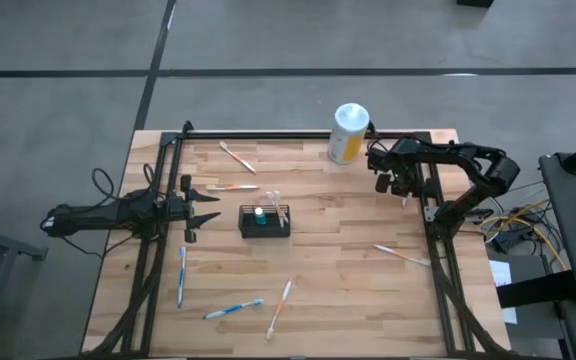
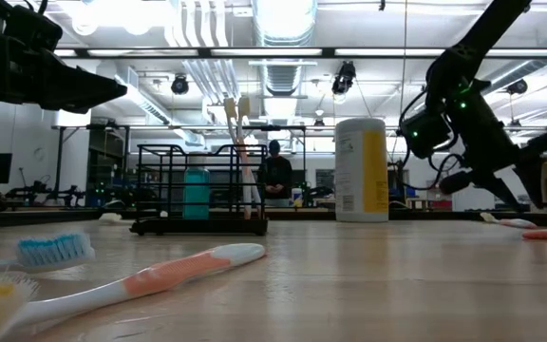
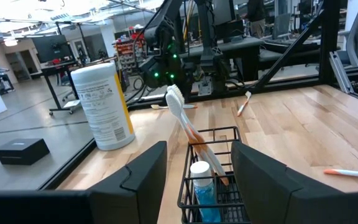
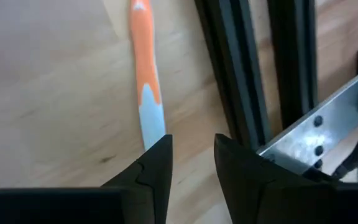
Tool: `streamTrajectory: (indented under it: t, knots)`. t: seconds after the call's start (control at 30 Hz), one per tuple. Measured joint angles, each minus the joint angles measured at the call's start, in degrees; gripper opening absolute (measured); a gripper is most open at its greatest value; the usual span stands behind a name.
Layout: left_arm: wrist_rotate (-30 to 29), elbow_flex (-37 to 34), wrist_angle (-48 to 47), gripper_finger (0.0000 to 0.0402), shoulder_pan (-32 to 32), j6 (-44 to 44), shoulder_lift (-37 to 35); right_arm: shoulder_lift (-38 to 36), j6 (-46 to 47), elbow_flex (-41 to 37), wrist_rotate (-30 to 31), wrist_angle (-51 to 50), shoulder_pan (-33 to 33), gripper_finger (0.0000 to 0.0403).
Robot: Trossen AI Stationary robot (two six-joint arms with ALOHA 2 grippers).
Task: Pick & Place toothbrushing station
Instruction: Put the orange toothbrush into the right section of the wire organizer
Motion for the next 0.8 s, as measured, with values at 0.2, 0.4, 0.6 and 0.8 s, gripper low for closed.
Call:
streamTrajectory:
  t: [0.2, 0.4, 0.6, 0.8]
  knots:
    - [0.0, 0.0, 0.02, 0.0187, 0.0, 0.0, 0.0, 0.0, -0.01, -0.79, -1.84, 4.42, 0.0, 0.0108]
    - [-0.02, -0.01, 0.02, 0.0186, 0.01, 0.0, -0.02, 0.0, -0.17, -1.09, -1.82, 5.76, 0.0, 0.0109]
    - [0.0, 0.0, 0.0, 0.0186, 0.02, 0.0, -0.02, -0.15, -0.09, -3.73, -2.01, 6.99, 0.0, 0.0107]
    - [-0.02, 0.0, 0.02, 0.0186, 0.0, -0.01, -0.01, -0.46, -0.42, -5.58, -3.17, 9.74, -0.05, 0.0094]
